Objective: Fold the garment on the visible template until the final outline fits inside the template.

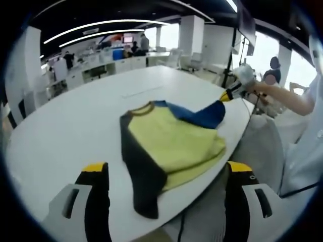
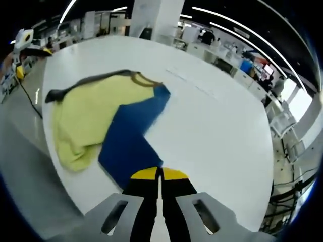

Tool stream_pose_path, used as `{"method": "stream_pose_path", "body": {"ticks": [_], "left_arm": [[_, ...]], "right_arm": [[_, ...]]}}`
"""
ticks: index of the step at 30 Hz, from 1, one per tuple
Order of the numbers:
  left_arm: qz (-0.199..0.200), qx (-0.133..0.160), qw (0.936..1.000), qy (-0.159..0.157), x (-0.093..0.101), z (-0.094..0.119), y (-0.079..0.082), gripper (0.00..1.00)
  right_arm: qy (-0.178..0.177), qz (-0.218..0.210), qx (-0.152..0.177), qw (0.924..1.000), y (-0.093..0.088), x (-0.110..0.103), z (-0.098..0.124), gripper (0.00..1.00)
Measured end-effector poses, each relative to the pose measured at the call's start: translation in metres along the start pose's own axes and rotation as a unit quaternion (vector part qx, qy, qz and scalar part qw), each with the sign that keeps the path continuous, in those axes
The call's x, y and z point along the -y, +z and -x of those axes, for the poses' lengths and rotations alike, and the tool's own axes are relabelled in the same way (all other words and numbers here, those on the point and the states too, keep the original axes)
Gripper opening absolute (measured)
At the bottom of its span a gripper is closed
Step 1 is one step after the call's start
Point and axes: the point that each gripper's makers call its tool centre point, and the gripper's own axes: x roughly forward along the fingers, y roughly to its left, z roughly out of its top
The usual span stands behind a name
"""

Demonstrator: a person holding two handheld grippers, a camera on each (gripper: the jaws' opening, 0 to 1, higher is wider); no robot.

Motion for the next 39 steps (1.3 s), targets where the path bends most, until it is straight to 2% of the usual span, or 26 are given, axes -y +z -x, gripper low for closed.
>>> {"method": "stream_pose_path", "body": {"ticks": [16,26,39], "left_arm": [[-0.002,-0.003,0.9999,0.009,0.001,0.001,0.004,0.93],[-0.001,-0.006,0.9998,0.017,0.001,0.003,0.005,0.93],[0.002,-0.008,0.9997,0.022,0.001,0.003,0.005,0.93]], "right_arm": [[-0.029,-0.012,-0.023,0.9992,-0.025,0.030,-0.008,0.01],[-0.053,-0.018,-0.037,0.9977,-0.038,0.063,-0.007,0.01],[-0.083,-0.023,-0.060,0.9945,-0.058,0.095,-0.011,0.01]]}}
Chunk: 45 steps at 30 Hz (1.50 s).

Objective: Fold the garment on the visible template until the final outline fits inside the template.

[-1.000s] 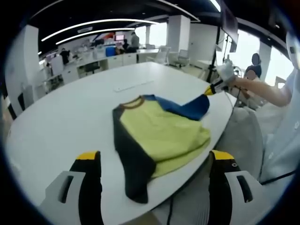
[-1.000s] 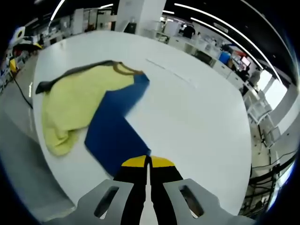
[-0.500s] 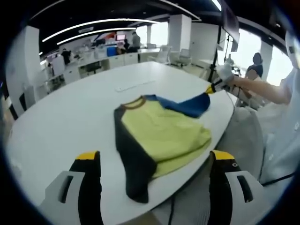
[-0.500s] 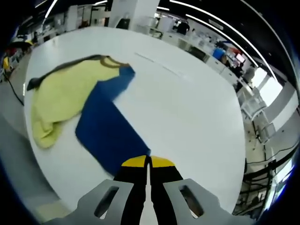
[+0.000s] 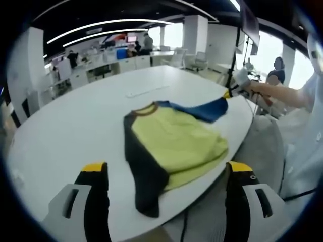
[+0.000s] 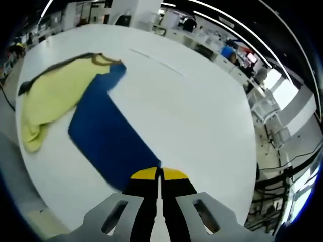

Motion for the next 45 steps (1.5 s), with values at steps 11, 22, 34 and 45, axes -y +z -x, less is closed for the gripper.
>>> {"method": "stream_pose_path", "body": {"ticks": [11,22,34,45], "left_arm": [[0.008,-0.004,0.9999,0.009,-0.005,0.004,-0.004,0.93],[0.009,-0.007,0.9998,0.015,-0.006,0.005,-0.004,0.93],[0.009,-0.012,0.9997,0.020,-0.005,0.005,-0.001,0.93],[0.011,-0.018,0.9994,0.026,-0.004,0.006,-0.001,0.93]], "right_arm": [[-0.028,-0.001,-0.014,0.9995,-0.015,0.037,-0.010,0.01],[-0.048,-0.005,-0.024,0.9985,-0.027,0.066,-0.013,0.01],[-0.063,-0.003,-0.037,0.9973,-0.035,0.092,-0.019,0.01],[-0.064,-0.009,-0.051,0.9966,-0.049,0.113,-0.035,0.02]]}}
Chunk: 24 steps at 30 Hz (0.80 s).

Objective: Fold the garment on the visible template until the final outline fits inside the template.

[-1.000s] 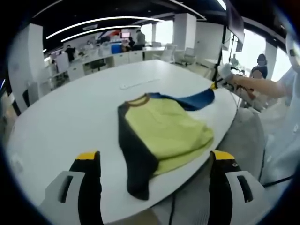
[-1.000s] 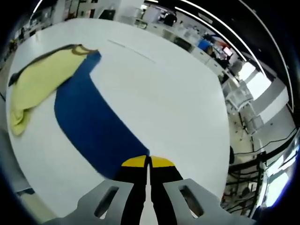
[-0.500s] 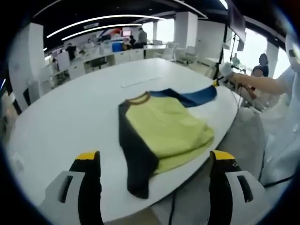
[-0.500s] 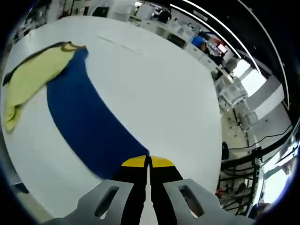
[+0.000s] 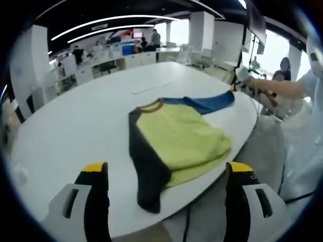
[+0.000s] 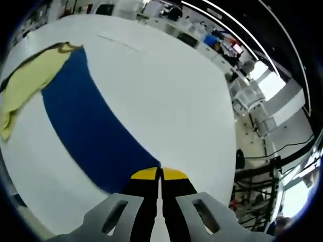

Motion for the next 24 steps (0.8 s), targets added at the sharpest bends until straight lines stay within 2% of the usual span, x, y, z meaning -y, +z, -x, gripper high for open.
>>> {"method": "stream_pose_path", "body": {"ticks": [9,13,24], "left_arm": [[0.000,-0.006,0.9999,0.011,-0.003,0.003,0.001,0.93],[0.003,-0.017,0.9998,0.008,-0.001,-0.001,-0.004,0.93],[0.016,-0.008,0.9998,0.009,0.001,0.001,-0.002,0.94]], "right_arm": [[0.009,-0.041,-0.015,0.9990,-0.018,-0.007,-0.014,0.02],[0.011,-0.035,-0.025,0.9990,-0.024,-0.008,-0.020,0.02],[0.016,-0.037,-0.041,0.9983,-0.036,-0.006,-0.034,0.02]]}}
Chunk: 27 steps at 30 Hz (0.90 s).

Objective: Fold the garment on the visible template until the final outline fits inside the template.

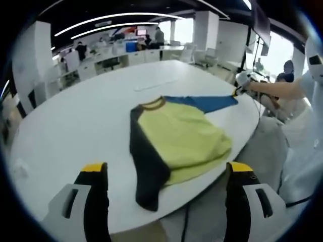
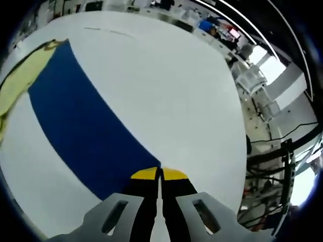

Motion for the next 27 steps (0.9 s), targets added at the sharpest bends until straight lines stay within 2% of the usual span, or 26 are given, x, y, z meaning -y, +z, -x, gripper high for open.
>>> {"method": "stream_pose_path", "body": {"ticks": [3,20,23,27], "left_arm": [[0.001,-0.003,1.0000,0.003,-0.001,0.001,-0.001,0.94],[0.005,-0.010,0.9999,0.005,-0.003,-0.001,-0.003,0.93],[0.006,-0.010,0.9999,0.004,-0.002,0.000,-0.004,0.93],[0.008,-0.009,0.9999,0.005,-0.003,0.001,-0.006,0.93]], "right_arm": [[0.000,0.000,-0.007,1.0000,-0.003,0.001,0.001,0.01],[-0.006,-0.010,-0.003,0.9999,0.000,0.009,-0.007,0.02],[-0.030,-0.002,0.008,0.9995,0.003,0.016,-0.005,0.03],[-0.025,-0.017,0.019,0.9994,0.006,0.013,-0.002,0.09]]}}
